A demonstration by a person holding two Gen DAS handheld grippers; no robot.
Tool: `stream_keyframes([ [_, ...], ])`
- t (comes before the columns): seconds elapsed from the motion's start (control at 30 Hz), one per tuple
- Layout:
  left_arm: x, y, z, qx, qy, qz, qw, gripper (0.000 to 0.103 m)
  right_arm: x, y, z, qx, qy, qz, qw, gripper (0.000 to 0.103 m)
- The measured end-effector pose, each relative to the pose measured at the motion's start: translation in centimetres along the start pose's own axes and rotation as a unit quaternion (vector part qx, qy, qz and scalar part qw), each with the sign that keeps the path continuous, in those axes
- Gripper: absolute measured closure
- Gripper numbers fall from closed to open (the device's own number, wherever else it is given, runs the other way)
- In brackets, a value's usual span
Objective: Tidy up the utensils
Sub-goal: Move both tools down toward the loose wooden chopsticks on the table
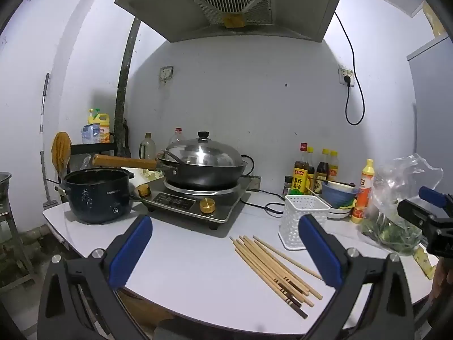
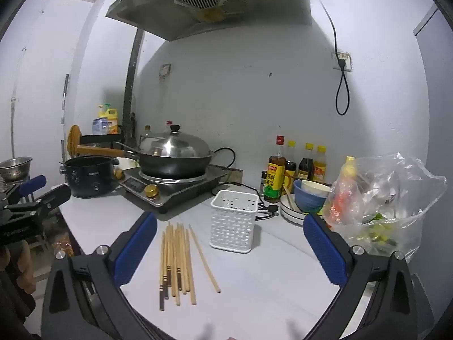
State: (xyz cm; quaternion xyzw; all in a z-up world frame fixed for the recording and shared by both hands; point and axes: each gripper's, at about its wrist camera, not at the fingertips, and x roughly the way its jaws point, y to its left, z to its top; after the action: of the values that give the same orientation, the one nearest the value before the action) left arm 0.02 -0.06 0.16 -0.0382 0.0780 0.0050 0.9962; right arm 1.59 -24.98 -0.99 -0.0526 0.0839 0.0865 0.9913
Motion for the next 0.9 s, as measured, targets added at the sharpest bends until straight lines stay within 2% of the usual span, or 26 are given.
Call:
stream_keyframes([
  [0.1, -0.6, -0.5, 0.1, 0.007, -0.012, 0.002, 0.9999, 0.0, 0.1, -0.3, 0.2, 0.002, -0.007, -0.004, 1.0, 0.001],
  [0.23, -1.3, -1.2, 0.3, 0.014, -0.019, 0.005, 0.9997, 0.0, -0.7, 1.5, -0.1, -0.02, -0.01, 0.005, 1.0, 0.001],
  [0.37, -1.0, -0.4, 0.5, 0.015, -0.012, 0.001, 0.9998, 0.0, -0.3, 0.2, 0.3, 0.01, 0.0, 0.013, 1.0, 0.001],
  [0.9, -2.2, -1.0, 1.3, 0.01, -0.017, -0.009, 0.9998, 0.0, -2.3, 0.2, 1.2, 0.01, -0.019, 0.017, 1.0, 0.001],
])
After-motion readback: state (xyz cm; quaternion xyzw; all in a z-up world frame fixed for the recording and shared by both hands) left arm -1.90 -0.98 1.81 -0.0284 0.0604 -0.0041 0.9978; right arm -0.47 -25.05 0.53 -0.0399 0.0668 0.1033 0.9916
